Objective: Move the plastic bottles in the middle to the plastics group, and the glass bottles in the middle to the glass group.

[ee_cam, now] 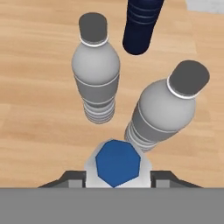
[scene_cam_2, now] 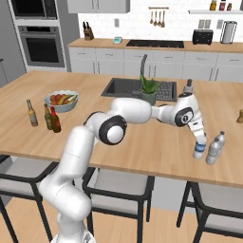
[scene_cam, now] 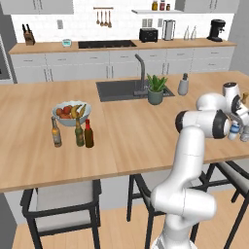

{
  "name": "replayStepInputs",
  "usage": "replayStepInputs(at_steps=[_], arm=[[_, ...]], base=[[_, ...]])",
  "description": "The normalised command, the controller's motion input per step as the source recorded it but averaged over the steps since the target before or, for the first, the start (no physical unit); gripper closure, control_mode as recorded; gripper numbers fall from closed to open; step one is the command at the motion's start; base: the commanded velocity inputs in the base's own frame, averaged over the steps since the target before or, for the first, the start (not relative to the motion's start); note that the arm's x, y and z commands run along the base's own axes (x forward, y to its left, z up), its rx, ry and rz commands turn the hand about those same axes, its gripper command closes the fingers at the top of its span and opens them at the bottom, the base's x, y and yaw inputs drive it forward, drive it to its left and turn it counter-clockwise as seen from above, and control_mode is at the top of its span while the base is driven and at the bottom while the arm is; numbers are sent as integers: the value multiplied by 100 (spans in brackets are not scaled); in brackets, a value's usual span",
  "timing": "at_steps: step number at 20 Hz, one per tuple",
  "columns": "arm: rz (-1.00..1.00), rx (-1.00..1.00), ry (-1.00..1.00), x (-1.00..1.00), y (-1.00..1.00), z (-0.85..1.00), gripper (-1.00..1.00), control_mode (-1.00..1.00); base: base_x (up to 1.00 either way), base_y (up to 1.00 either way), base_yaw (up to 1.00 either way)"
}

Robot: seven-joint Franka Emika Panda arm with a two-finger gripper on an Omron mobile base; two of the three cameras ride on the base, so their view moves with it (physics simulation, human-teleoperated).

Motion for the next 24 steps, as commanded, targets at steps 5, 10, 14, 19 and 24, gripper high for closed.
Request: replayStepInputs(at_steps=[5,10,14,19,24], arm=[[0,-7,-6,-12,0,-6,100,-100],[0,0,-12,-16,-1,0,100,-100],[0,0,0,0,-5,0,100,-100],[0,0,0,0,0,1,-100,-100],[0,-2,0,0,1,6,-100,-100]], base=[[0,0,0],[0,0,0],[0,0,0],[0,0,0],[0,0,0]])
